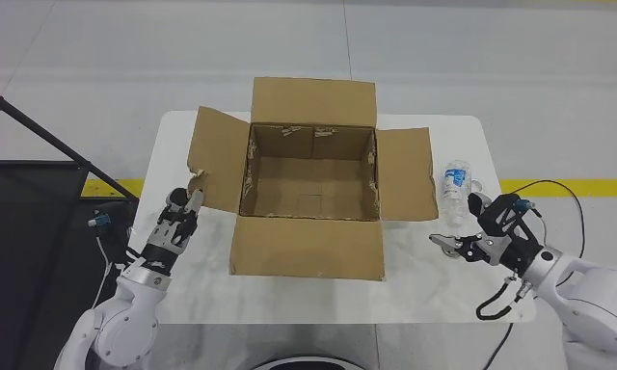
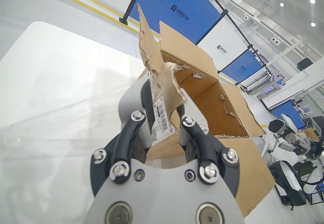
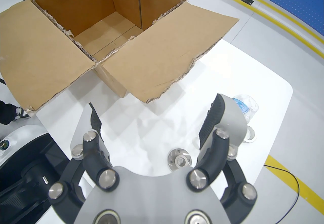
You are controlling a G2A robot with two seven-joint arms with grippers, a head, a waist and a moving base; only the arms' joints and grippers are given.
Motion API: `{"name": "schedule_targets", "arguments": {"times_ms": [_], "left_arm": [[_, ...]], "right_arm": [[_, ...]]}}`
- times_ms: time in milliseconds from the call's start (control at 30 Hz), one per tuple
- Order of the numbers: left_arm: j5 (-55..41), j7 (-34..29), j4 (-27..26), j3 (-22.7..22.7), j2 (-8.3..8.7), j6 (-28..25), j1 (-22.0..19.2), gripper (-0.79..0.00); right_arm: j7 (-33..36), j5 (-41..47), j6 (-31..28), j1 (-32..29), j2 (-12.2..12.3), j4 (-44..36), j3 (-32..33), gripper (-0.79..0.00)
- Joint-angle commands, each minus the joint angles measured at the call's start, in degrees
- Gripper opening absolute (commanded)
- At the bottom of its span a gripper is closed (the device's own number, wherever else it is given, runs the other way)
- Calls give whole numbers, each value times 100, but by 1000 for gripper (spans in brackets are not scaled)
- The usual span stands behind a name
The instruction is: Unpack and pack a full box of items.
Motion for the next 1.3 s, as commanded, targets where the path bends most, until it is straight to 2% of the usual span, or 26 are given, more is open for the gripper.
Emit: {"name": "schedule_targets", "arguments": {"times_ms": [0,233,600,700,1133,1267], "left_arm": [[0,-1,1,1,0,2,-1,0],[-153,33,20,-49,-3,-8,-33,0],[-1191,170,179,-801,-9,-24,57,0],[-1191,170,179,-801,-9,-24,57,0],[-1191,170,179,-801,-9,-24,57,0],[-1191,170,179,-801,-9,-24,57,0]], "right_arm": [[0,-1,-1,0,0,0,0,0],[-8,-12,15,-4,-1,2,-3,0],[603,-13,-93,-278,98,125,295,0],[1006,8,-73,-302,140,163,331,0],[1006,8,-73,-302,140,163,331,0],[1044,-368,484,-288,132,260,150,0]]}}
